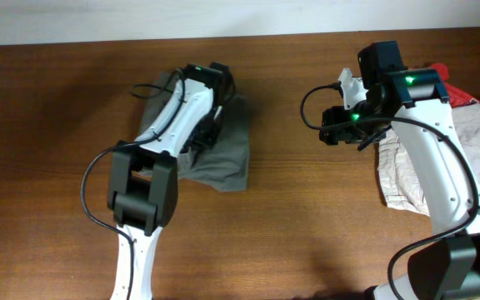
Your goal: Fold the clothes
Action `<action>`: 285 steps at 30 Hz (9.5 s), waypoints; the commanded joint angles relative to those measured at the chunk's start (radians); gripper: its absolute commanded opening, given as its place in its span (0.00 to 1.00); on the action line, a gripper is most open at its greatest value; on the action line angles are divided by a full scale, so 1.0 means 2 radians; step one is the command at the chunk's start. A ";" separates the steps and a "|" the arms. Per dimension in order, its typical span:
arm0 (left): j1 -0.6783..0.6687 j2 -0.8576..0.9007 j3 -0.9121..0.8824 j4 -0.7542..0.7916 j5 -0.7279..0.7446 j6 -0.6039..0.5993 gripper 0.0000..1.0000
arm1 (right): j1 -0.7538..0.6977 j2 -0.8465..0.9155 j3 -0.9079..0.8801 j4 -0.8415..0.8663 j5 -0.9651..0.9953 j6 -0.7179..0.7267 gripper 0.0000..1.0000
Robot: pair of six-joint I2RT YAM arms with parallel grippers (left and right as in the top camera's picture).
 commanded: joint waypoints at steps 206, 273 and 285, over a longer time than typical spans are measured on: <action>0.121 -0.044 -0.044 0.037 0.323 0.021 0.15 | 0.094 0.190 -0.056 0.495 -0.169 0.097 0.04; 0.223 -0.054 -0.171 0.191 0.345 0.031 0.99 | -0.008 -0.203 -0.022 0.128 -0.058 0.061 0.05; 0.196 -0.003 -0.171 0.212 0.508 0.044 0.97 | -0.008 -0.204 -0.022 0.106 -0.036 0.047 0.05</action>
